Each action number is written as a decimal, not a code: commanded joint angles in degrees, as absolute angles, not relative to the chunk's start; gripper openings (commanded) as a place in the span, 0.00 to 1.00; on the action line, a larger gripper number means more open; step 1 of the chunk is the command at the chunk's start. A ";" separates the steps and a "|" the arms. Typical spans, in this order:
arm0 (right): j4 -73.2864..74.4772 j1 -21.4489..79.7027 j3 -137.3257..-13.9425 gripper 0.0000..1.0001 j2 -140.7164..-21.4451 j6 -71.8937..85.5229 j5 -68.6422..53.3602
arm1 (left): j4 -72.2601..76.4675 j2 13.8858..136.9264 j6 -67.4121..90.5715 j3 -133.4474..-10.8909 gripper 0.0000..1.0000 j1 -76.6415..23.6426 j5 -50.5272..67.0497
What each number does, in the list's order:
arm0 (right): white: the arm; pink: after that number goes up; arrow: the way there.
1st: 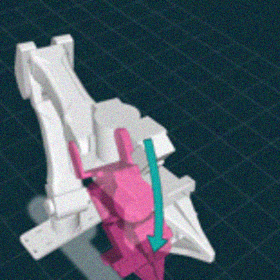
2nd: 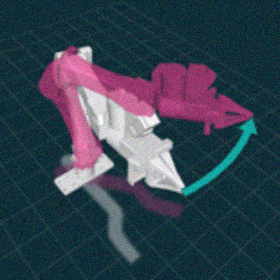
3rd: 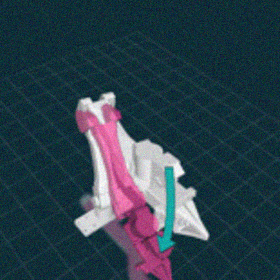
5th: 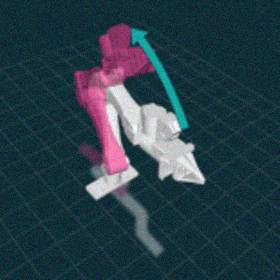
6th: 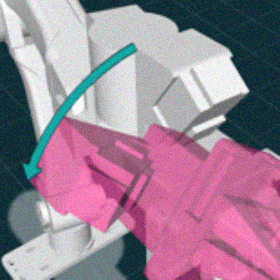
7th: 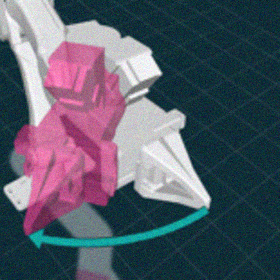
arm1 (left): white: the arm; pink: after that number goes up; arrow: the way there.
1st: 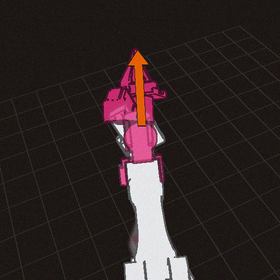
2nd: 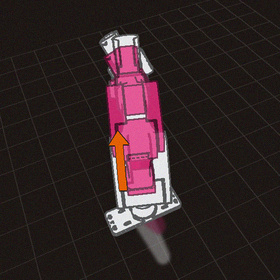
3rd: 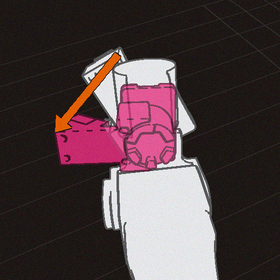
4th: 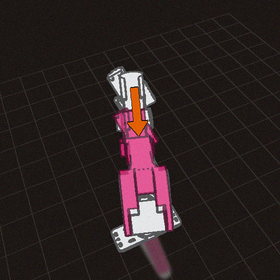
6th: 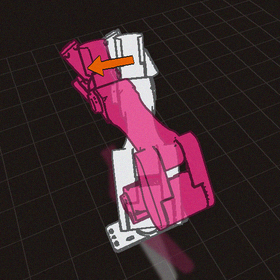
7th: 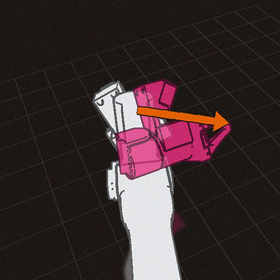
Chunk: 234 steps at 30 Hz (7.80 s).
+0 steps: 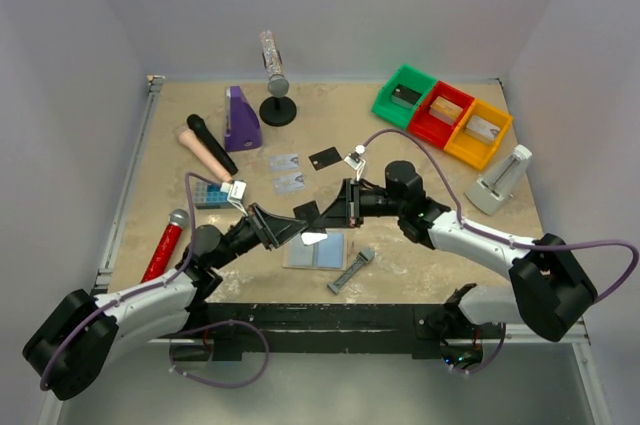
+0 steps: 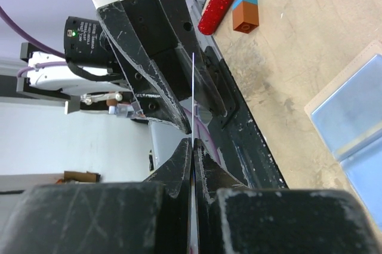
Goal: Take the credit cards out of the card holder
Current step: Place the credit card at the center of the board, then remove the credit card from the card holder.
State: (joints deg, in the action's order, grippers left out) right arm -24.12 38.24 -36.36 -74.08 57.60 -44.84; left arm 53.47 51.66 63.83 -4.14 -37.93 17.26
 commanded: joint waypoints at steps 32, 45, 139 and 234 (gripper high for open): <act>47.55 36.83 -61.52 0.66 -54.58 12.13 -43.59 | -10.35 57.48 29.72 -41.04 0.00 -42.45 58.27; 43.87 42.53 -64.25 0.63 -59.41 13.27 -43.34 | -6.43 63.28 30.76 -45.52 0.00 -46.06 58.45; 9.40 23.12 -77.69 0.00 -113.20 45.09 -25.66 | -24.00 25.22 34.54 -31.03 0.59 -27.07 12.92; 20.83 35.86 -46.76 0.09 -85.43 25.49 -21.80 | 7.65 47.98 55.46 -12.91 0.80 -31.55 14.94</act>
State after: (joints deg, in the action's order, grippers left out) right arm 21.91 35.64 -44.47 -85.14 26.13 -20.56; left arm 5.52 47.35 56.40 -11.33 -31.31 16.25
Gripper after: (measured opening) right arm 0.154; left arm 0.804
